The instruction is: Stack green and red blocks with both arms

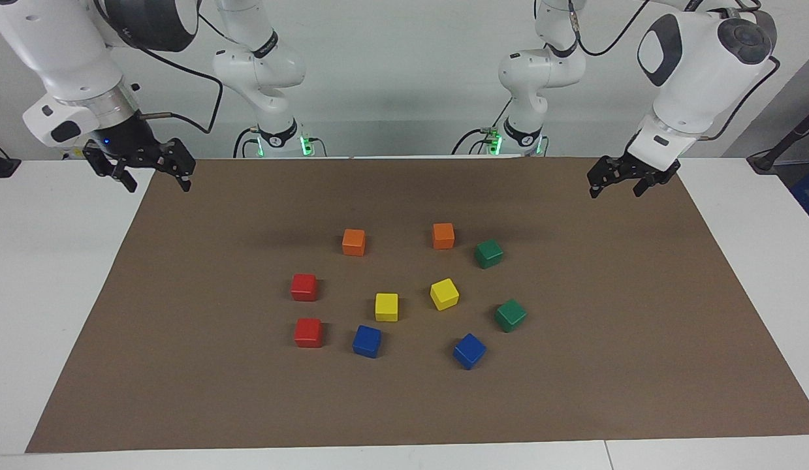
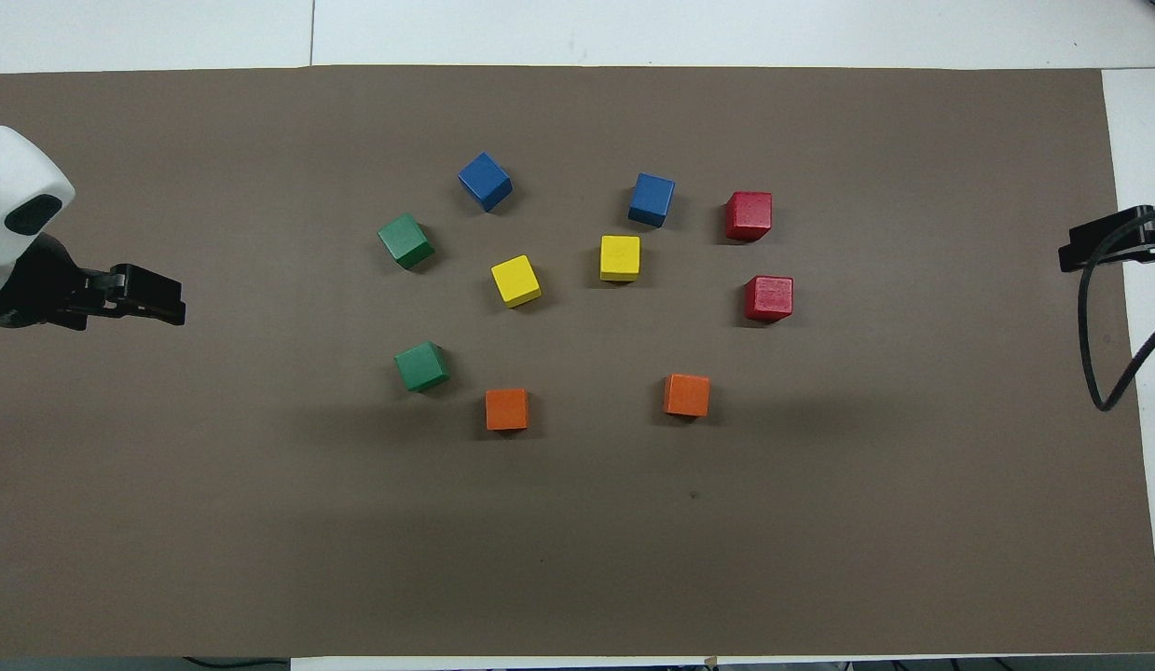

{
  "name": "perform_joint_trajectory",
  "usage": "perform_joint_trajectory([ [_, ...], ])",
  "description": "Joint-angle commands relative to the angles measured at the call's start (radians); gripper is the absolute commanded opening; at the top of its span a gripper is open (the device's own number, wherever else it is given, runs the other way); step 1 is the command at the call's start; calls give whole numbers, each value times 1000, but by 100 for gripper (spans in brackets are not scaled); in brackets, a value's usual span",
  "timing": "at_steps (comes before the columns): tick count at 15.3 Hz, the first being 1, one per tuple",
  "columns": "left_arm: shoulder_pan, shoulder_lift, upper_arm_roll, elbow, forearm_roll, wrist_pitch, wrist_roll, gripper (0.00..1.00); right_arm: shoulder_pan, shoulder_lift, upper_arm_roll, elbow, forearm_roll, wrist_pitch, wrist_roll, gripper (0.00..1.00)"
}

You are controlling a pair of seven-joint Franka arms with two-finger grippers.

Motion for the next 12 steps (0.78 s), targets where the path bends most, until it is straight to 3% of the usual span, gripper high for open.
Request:
perform_joint_trajectory([
  [1, 5, -5, -1, 0, 6, 10, 14, 100, -13, -25, 11, -29, -6, 1, 2, 100],
  [12, 5, -5, -1, 0, 6, 10, 14, 100, -11, -31, 17, -29, -3, 4, 7, 100],
])
